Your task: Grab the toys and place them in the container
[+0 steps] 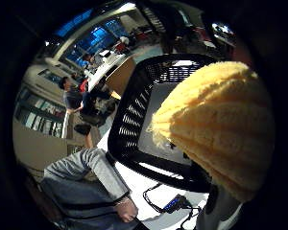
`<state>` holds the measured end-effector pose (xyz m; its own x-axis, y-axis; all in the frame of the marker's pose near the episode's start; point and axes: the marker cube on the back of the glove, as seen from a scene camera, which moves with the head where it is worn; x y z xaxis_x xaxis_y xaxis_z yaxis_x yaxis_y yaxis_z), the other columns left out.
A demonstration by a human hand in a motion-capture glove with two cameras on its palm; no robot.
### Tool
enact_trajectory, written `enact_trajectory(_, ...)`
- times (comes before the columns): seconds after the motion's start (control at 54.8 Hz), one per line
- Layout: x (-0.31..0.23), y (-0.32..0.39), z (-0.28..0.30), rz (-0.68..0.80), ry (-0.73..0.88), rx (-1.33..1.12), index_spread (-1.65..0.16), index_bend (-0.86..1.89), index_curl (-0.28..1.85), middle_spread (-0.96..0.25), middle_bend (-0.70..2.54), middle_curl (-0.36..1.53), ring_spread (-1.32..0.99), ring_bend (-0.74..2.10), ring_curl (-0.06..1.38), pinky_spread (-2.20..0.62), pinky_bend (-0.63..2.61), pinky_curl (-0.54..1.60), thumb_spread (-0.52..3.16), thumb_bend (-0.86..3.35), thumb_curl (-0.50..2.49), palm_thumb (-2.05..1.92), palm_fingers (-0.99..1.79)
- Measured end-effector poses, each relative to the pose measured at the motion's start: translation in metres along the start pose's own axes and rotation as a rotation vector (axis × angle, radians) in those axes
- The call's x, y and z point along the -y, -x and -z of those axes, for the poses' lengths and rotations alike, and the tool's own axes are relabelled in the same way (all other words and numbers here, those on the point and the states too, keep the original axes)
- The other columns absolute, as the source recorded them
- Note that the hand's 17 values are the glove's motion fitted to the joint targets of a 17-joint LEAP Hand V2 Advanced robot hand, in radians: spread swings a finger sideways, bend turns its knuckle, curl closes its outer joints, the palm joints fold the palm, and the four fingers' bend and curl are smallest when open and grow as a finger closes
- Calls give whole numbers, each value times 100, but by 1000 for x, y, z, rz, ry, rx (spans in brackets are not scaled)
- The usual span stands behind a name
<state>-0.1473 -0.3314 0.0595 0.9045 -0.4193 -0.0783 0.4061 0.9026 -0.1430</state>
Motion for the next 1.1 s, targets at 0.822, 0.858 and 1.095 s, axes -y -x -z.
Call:
enact_trajectory(0.822,-82,-18,10,13,170,-11,-28,9,32,-9,44,63,-15,50,39,5,91,41,124,-2,42,9,-13)
enact_trajectory(0.858,-100,-30,8,-27,168,-62,-28,11,31,-8,44,63,-15,49,38,5,89,40,125,-1,41,10,-11)
enact_trajectory(1.095,-231,-92,-16,-366,231,-84,-30,18,31,-5,42,58,-14,46,36,6,79,36,130,-1,38,13,0)
